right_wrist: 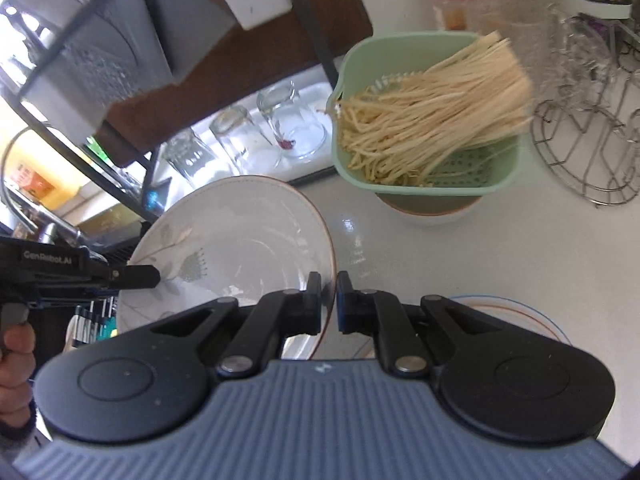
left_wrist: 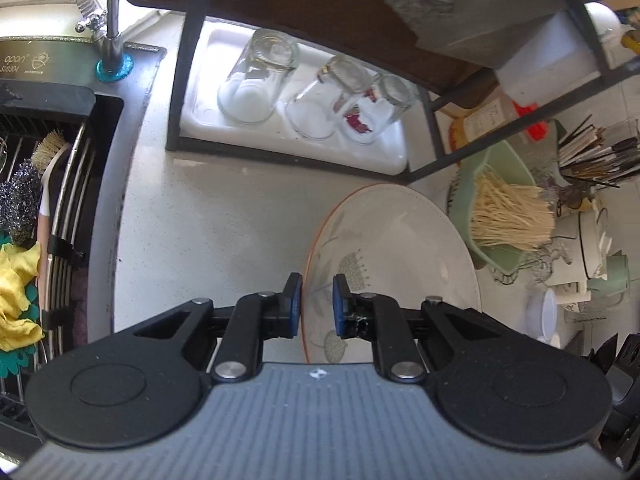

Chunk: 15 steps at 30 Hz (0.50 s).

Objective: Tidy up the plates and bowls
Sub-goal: 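Carry the orange-rimmed plate with both tools and lower it onto the stack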

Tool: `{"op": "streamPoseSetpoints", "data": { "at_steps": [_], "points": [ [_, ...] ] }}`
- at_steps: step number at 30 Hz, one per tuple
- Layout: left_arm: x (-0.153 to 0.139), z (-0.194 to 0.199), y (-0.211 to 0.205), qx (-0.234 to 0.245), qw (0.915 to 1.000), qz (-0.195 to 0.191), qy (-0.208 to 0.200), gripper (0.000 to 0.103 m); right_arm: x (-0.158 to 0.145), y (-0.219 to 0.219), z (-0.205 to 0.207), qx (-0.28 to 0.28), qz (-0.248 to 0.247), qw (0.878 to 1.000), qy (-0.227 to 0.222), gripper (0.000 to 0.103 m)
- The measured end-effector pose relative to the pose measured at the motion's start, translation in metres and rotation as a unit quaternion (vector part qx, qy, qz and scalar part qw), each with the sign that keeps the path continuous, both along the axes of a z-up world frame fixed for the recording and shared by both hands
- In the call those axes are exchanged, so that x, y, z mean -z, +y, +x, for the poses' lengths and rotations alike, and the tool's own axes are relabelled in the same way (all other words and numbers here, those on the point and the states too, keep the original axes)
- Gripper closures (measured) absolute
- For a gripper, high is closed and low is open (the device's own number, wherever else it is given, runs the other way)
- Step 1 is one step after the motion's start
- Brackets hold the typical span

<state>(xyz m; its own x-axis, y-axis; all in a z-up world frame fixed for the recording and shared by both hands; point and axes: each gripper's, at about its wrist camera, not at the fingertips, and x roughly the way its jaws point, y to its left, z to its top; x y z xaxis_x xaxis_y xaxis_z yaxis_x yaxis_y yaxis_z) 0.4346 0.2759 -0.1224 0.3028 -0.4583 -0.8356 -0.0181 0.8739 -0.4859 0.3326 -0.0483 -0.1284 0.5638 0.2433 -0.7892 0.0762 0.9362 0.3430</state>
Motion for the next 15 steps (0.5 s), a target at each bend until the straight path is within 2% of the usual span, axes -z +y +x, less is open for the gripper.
{"op": "streamPoseSetpoints", "data": {
  "at_steps": [8,15],
  "points": [
    [-0.013,-0.017,-0.035,0.060,0.9980,-0.015,-0.007,0.087,-0.014,-0.034,-0.039,0.049,0.029,0.998,-0.009,0.093],
    [-0.012,-0.031,-0.068,0.089,0.9958,-0.023,-0.007,0.087,-0.015,-0.059,-0.067,0.086,0.029,0.996,-0.015,0.093]
  ]
}}
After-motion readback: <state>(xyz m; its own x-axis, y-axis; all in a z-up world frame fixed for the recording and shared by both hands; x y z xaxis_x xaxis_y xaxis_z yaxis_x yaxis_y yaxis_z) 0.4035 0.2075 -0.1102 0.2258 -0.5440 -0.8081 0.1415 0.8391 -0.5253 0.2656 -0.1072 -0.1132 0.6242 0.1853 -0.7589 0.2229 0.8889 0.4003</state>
